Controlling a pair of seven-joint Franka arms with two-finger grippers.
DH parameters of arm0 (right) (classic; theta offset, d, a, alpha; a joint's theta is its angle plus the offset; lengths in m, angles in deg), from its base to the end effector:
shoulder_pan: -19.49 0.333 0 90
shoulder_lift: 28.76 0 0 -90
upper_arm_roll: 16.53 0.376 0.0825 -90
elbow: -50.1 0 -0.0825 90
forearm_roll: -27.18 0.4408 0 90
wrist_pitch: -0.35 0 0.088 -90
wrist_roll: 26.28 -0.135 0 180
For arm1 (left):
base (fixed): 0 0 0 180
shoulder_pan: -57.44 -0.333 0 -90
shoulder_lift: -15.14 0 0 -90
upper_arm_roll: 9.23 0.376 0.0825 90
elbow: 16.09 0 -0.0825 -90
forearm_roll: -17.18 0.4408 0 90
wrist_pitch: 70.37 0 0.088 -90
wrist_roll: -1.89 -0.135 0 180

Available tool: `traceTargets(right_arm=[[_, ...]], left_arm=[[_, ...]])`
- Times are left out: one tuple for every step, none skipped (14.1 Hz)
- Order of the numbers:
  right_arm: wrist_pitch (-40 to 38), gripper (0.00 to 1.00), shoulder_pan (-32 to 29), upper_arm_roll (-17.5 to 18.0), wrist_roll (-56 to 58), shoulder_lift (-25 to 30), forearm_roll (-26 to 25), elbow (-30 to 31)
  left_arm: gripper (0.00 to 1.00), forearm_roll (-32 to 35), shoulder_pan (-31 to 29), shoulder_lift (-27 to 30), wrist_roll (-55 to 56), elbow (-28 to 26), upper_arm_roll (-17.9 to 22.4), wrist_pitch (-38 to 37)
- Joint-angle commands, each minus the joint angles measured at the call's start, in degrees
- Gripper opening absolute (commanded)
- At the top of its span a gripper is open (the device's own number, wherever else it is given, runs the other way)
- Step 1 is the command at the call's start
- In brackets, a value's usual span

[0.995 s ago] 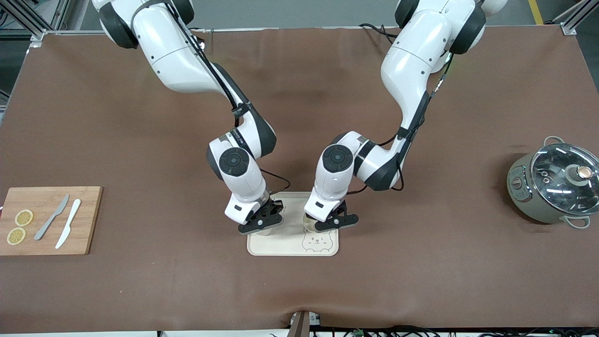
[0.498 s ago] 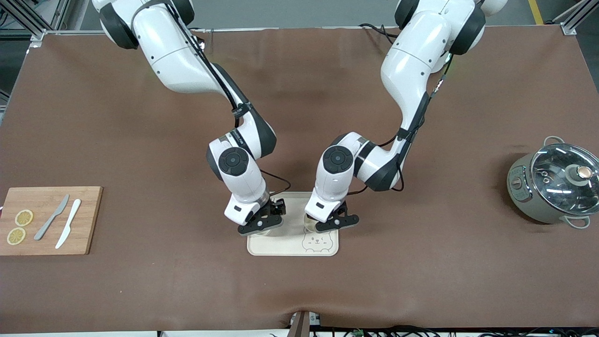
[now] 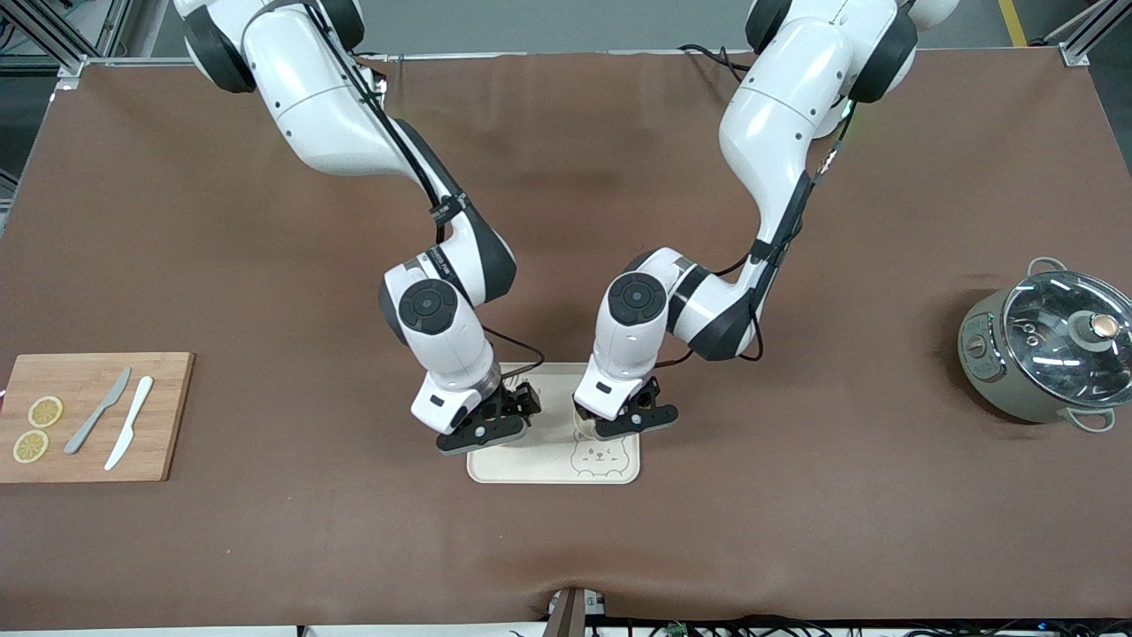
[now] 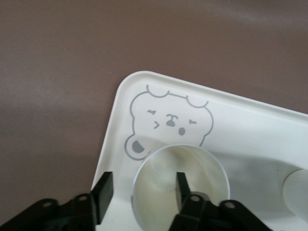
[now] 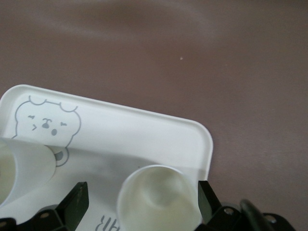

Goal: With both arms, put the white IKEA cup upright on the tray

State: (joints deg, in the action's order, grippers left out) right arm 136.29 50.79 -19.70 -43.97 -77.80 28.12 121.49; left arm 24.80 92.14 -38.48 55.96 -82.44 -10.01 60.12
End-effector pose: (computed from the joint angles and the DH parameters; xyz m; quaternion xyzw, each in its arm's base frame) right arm 0.7700 0.4278 0.2592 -0.9859 -0.0973 -0.1299 0.0408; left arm 0.7272 -0.5063 0.2245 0.9866 0.1259 0.0996 0.0296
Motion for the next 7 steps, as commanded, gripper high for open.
traceTargets(right_arm=[[-5.4,1.00,-3.6,0.9,-0.5,2.7,-0.1,-0.2],[-6.6,1.00,-4.5,0.6,-0.2,3.9,-0.1,-0.1],[-7.5,1.00,-5.6,0.6,0.5,4.8,0.0,-0.1],[-8.5,1.00,-6.9,0.8,0.8,5.8,0.0,-0.1],[-9.2,1.00,-7.5,0.7,0.7,7.0,0.1,0.0],[-10.4,1.00,-7.8,0.5,0.6,8.2,0.2,0.4],[-12.2,1.00,-9.6,0.5,0.5,9.0,0.2,0.4]], left_arm=[[1.00,1.0,-0.5,5.5,0.7,0.1,0.2,-9.3],[1.00,0.6,-2.1,7.9,-0.7,0.1,-0.1,-12.2],[1.00,-0.1,-3.5,10.0,-3.3,0.1,-0.3,-15.1],[1.00,-1.5,-4.8,12.0,-7.1,0.1,-0.2,-17.7],[1.00,-2.6,-6.7,13.9,-11.0,0.1,-0.1,-20.0],[1.00,-3.7,-9.4,15.7,-15.4,-0.1,-0.1,-21.8],[1.00,-5.4,-12.6,17.0,-20.8,-0.2,-0.1,-22.6]])
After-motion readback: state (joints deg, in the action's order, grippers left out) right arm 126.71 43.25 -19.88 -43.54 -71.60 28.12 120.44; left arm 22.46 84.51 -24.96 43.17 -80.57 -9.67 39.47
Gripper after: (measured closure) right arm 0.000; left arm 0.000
